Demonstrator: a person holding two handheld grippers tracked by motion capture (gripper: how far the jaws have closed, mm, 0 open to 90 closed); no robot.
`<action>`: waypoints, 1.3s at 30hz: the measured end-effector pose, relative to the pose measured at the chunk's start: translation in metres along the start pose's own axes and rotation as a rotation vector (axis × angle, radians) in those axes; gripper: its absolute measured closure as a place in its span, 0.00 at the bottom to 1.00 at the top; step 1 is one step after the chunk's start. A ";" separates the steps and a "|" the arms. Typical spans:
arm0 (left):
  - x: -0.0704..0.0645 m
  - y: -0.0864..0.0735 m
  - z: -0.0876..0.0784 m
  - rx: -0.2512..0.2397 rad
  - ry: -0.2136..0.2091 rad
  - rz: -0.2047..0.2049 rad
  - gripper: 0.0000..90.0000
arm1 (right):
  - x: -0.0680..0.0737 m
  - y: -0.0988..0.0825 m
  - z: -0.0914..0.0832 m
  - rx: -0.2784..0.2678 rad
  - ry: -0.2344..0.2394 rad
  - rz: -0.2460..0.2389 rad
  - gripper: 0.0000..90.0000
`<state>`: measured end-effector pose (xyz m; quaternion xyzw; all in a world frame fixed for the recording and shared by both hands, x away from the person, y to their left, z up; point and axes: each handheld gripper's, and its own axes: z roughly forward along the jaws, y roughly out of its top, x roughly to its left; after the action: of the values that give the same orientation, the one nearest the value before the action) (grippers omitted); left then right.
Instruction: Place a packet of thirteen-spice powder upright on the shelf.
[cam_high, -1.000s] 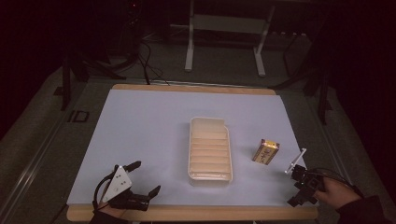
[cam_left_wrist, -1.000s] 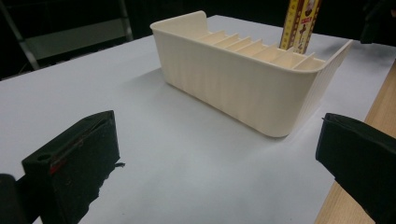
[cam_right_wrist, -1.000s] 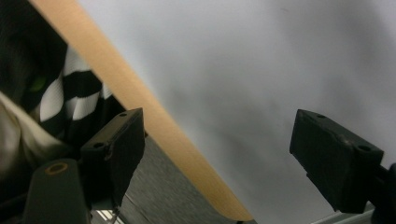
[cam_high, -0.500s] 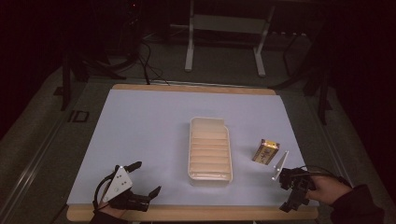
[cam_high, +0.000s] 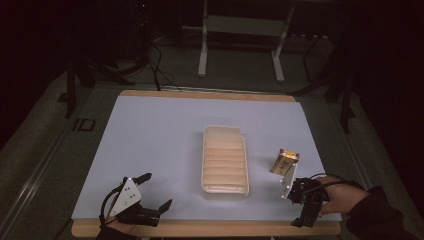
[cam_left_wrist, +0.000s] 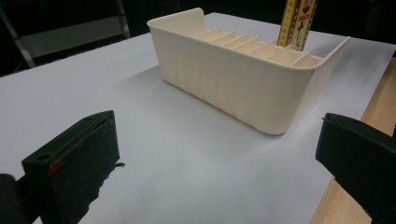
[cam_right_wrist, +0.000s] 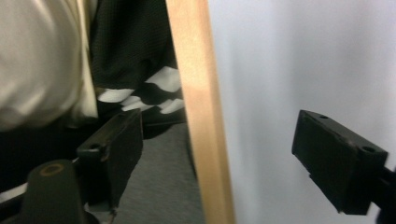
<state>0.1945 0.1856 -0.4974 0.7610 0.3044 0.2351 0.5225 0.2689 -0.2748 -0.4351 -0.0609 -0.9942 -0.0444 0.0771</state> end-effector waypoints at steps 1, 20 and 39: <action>0.000 0.000 0.000 0.000 0.000 0.000 0.00 | 0.002 0.002 -0.002 0.009 -0.025 -0.015 0.19; -0.001 0.000 -0.001 0.001 0.017 0.025 0.00 | -0.018 0.019 -0.073 -0.064 -0.177 -0.063 0.23; -0.002 -0.002 -0.001 0.010 0.008 0.020 0.00 | -0.082 0.012 -0.091 -0.090 -0.263 0.007 0.24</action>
<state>0.1921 0.1856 -0.4988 0.7658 0.2999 0.2416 0.5150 0.3640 -0.2809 -0.3573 -0.0732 -0.9925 -0.0802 -0.0563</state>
